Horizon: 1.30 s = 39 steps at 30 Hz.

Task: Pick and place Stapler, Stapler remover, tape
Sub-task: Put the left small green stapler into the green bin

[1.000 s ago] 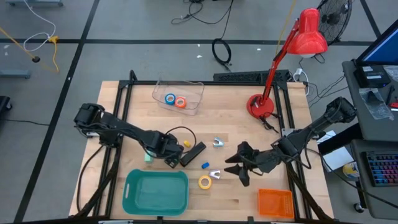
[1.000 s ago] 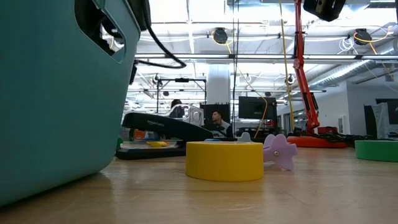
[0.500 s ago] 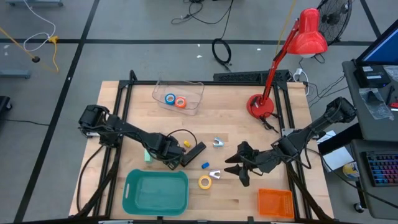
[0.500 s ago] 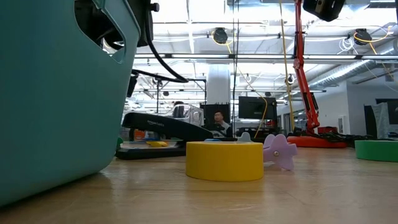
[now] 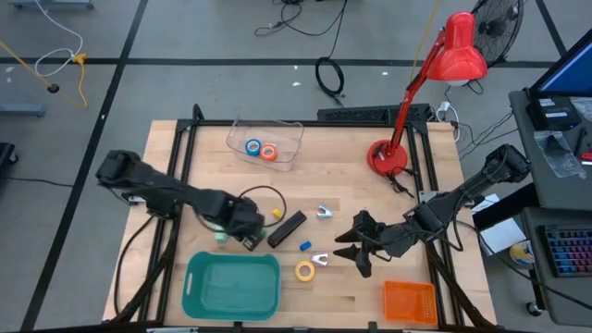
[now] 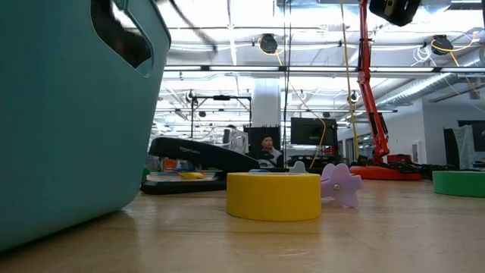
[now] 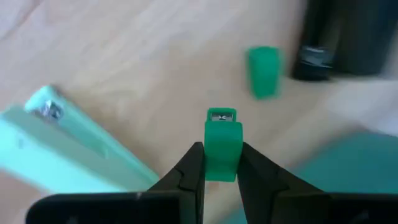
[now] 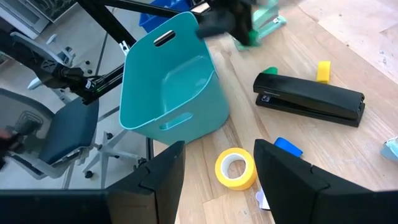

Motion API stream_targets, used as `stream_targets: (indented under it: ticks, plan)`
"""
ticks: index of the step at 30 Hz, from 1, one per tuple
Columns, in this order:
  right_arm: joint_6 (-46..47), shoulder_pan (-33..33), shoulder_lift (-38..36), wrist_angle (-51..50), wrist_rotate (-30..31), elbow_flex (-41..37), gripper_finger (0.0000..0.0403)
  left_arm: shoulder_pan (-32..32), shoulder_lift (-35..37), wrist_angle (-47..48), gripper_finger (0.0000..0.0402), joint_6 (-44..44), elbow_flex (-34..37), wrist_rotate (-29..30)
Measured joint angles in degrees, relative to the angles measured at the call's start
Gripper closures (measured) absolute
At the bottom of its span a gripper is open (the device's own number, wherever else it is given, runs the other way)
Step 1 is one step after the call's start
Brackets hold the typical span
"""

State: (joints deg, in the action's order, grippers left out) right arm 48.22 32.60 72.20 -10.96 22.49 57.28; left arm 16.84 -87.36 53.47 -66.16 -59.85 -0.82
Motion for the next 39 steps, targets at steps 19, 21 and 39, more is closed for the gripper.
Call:
stream_targets:
  ticks: [19, 21, 39]
  plan:
    - [-2.63, -2.27, 0.02, 0.00, -0.06, 0.00, 0.0218, 20.13, -12.77, -9.03, 0.0334, -2.05, -14.04, 4.30]
    - [-2.62, -2.32, 0.02, 0.00, -0.04, 0.00, 0.0218, 19.53, -15.03, -9.80, 0.0334, -0.44, -14.04, 4.28]
    - [-0.93, -0.30, 0.02, 0.00, 0.07, 0.00, 0.0218, 16.62, -21.83, -10.42, 0.0333, 7.20, -14.04, 2.43]
